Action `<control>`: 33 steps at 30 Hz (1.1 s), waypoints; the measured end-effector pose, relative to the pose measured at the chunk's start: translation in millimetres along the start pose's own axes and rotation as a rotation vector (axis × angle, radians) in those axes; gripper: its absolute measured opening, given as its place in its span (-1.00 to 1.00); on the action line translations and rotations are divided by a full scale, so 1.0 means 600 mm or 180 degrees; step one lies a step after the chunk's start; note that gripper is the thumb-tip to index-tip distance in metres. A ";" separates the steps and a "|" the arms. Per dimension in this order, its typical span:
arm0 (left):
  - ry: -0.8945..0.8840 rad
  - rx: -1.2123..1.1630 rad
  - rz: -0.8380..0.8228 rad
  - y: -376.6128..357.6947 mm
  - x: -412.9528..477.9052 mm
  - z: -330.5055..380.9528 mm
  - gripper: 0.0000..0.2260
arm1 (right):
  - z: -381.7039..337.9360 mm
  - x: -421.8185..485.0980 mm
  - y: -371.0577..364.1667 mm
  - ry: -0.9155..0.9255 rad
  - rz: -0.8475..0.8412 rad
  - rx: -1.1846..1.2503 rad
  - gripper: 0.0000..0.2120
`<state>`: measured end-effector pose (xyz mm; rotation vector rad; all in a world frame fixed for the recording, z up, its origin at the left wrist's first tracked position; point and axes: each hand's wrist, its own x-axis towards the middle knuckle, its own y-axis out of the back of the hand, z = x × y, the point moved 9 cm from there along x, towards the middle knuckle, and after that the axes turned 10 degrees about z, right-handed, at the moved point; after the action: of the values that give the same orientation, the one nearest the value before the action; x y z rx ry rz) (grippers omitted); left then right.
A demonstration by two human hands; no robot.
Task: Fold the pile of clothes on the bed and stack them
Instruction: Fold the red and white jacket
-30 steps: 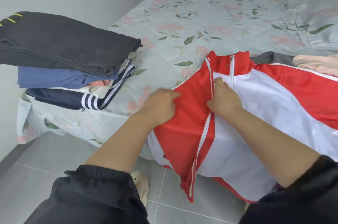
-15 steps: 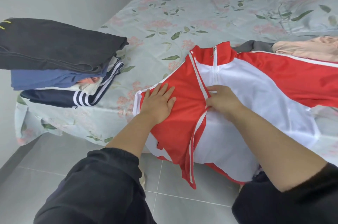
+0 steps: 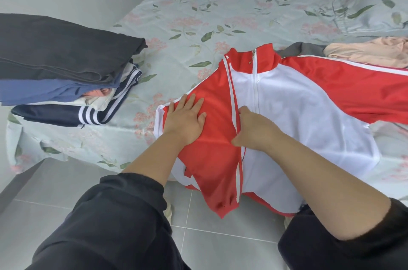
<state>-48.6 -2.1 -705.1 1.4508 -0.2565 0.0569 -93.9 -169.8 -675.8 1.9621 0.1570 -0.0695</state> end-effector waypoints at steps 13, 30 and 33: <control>0.0068 -0.0146 0.0101 0.009 0.002 -0.003 -0.54 | 0.043 -0.013 0.002 -0.1184 -0.0523 0.2997 -0.78; 0.0054 0.0099 0.0031 0.006 0.004 0.002 -0.53 | 0.051 0.022 -0.016 0.0699 0.0476 -0.1052 -0.48; 0.0038 0.0150 -0.0075 0.002 0.007 0.018 -0.52 | 0.045 0.021 -0.010 0.0912 0.0784 -0.0973 -0.44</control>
<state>-46.2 -13.4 -701.7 1.4998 -0.2297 0.0528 -81.8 -191.5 -693.1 1.6635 0.1047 0.3778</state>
